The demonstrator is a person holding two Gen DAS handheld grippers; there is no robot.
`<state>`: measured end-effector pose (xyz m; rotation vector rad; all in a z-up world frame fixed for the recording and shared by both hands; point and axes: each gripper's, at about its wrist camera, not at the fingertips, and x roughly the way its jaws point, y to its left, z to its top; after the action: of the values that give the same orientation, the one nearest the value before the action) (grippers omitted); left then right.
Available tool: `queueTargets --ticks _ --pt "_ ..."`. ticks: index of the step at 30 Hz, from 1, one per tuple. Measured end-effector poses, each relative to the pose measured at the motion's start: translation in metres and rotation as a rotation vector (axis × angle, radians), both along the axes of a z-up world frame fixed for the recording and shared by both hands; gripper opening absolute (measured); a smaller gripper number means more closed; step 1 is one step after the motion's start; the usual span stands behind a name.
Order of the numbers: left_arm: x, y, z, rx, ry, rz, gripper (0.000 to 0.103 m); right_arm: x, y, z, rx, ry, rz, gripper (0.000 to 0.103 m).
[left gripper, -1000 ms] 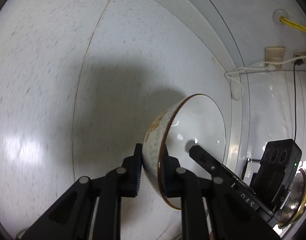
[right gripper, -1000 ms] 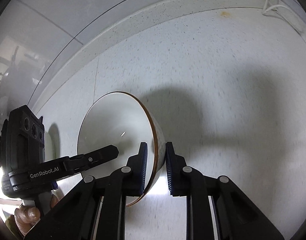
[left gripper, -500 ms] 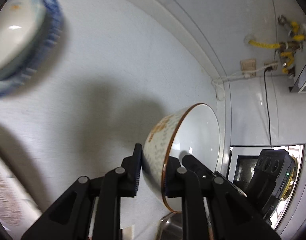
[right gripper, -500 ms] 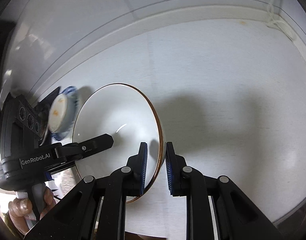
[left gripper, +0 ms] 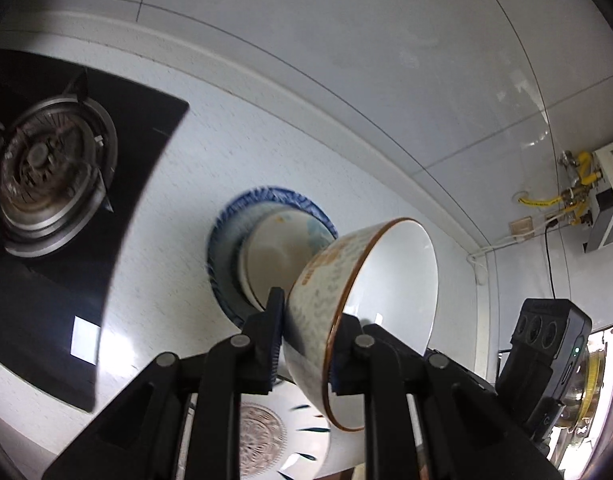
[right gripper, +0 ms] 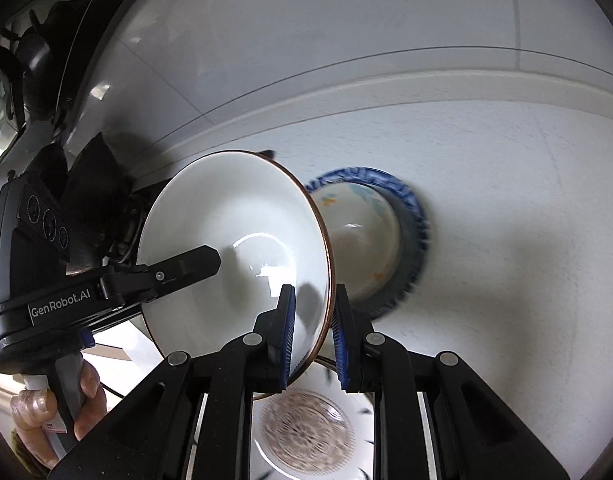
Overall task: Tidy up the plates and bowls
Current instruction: 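Carry the small white bowl with both grippers and lower it into the flower bowl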
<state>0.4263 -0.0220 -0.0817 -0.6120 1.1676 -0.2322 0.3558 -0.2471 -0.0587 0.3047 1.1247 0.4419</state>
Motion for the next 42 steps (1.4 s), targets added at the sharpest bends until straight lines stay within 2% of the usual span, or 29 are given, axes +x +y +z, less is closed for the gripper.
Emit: queueTargets --ticks 4,7,14,19,32,34,42 --pt "0.018 0.015 -0.015 -0.021 0.016 0.006 0.017 0.01 0.009 -0.01 -0.016 0.014 0.0 0.016" --pt "0.029 0.011 -0.035 -0.038 0.041 -0.001 0.017 -0.005 -0.001 -0.005 -0.023 0.04 -0.017 0.016" --pt "0.053 -0.013 -0.075 -0.064 0.098 -0.034 0.017 0.01 -0.024 -0.029 -0.019 0.105 -0.055 0.016" --pt "0.064 -0.021 -0.092 -0.061 0.131 -0.033 0.016 0.018 -0.028 -0.036 -0.006 0.132 -0.063 0.016" --pt "0.076 -0.027 -0.098 -0.004 0.183 -0.024 0.015 0.031 -0.019 -0.034 -0.01 0.142 -0.021 0.02" --pt "0.078 -0.027 -0.097 -0.003 0.191 -0.02 0.019 0.032 -0.02 -0.033 -0.008 0.138 -0.024 0.02" --pt "0.08 -0.029 -0.092 0.014 0.183 -0.021 0.019 0.034 -0.02 -0.036 -0.005 0.135 -0.009 0.021"
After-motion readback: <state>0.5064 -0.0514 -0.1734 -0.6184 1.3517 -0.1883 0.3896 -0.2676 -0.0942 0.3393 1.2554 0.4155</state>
